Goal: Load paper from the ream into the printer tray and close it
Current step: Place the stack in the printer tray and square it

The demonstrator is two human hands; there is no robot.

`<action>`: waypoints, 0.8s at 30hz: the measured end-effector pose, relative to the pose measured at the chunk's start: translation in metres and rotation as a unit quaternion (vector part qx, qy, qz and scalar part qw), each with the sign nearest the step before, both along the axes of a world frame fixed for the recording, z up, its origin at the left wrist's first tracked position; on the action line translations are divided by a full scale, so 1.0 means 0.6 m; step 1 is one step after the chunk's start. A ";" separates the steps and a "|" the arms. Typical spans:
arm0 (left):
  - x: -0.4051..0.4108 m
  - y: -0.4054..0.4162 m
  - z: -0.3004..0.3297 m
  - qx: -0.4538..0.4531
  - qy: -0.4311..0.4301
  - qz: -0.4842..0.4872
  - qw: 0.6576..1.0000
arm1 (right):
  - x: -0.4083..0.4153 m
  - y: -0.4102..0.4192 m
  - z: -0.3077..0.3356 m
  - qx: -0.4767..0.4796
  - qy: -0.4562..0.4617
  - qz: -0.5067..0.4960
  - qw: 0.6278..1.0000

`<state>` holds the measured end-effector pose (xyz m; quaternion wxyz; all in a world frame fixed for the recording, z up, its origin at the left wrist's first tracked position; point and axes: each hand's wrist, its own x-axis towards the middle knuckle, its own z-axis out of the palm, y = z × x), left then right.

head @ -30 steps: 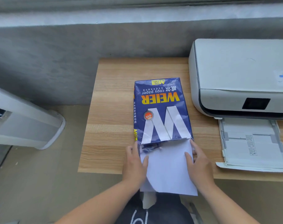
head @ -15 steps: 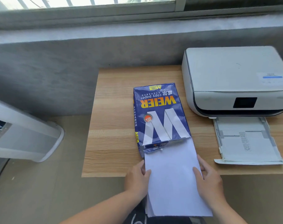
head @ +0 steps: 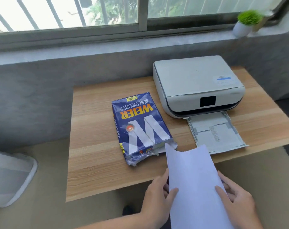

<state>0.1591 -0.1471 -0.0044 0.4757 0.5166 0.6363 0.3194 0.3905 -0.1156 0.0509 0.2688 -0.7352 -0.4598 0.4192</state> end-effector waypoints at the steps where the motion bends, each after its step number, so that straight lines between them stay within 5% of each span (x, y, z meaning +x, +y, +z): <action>1: 0.010 0.014 0.007 0.011 -0.002 -0.010 1.000 | 0.014 0.004 0.010 0.008 -0.005 -0.013 1.000; 10: 0.118 0.152 0.025 0.054 0.035 -0.052 0.997 | 0.134 0.117 0.040 0.018 -0.029 -0.036 0.999; 17: 0.216 0.255 -0.005 0.012 0.066 -0.025 0.997 | 0.233 0.259 0.009 0.021 -0.008 0.014 1.000; 24: 0.307 0.302 -0.022 -0.062 0.109 0.042 0.991 | 0.332 0.378 -0.086 -0.077 -0.007 0.099 0.992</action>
